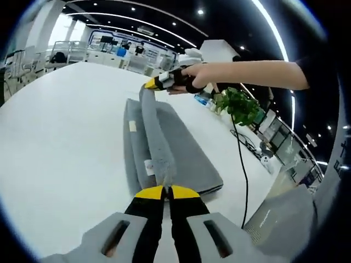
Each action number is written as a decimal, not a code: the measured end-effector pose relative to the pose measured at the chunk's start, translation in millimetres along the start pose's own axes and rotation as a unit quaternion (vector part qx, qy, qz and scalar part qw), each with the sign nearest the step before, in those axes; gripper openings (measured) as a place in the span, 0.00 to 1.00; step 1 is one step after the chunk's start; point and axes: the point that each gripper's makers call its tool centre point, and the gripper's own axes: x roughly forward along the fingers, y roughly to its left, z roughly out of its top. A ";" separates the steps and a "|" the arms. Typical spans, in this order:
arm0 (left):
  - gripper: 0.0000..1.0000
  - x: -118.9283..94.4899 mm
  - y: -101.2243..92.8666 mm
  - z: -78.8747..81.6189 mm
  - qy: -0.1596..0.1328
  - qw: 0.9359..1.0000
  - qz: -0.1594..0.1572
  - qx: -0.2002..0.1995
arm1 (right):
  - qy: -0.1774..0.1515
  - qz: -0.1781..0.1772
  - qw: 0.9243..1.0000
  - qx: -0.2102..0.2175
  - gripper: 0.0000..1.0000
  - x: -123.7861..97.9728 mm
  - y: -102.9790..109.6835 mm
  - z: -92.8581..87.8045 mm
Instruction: Fold the towel on the table until its edges align and the towel forms a compact rectangular stack.
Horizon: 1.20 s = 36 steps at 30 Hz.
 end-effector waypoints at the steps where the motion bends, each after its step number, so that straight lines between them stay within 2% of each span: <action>1: 0.03 0.0 0.9 -0.7 0.000 1.000 0.000 -0.003 | 0.000 0.001 1.000 0.001 0.01 3.8 -0.1 -0.2; 9: 0.04 2.9 7.5 -7.7 0.002 0.999 0.006 -0.033 | 0.000 0.010 1.000 -0.016 0.02 28.1 0.8 -4.0; 12: 0.04 4.5 15.5 -13.3 0.004 0.999 0.010 -0.044 | -0.001 0.014 1.000 -0.015 0.06 34.5 1.3 -6.3; 15: 0.06 4.8 15.3 -16.0 0.009 0.999 0.016 -0.048 | -0.001 0.021 1.000 -0.012 0.11 36.4 4.2 -9.1; 23: 0.12 1.9 24.5 -10.9 0.008 0.998 0.028 -0.048 | -0.002 0.025 0.999 -0.031 0.14 32.1 6.1 -12.9; 26: 0.14 2.2 27.2 -6.9 0.006 0.998 0.031 -0.045 | 0.005 0.023 0.996 -0.082 0.15 27.7 7.2 -14.5; 36: 0.16 11.5 26.3 6.1 0.007 0.999 0.031 -0.025 | 0.005 0.028 0.996 -0.081 0.21 7.7 4.3 -20.5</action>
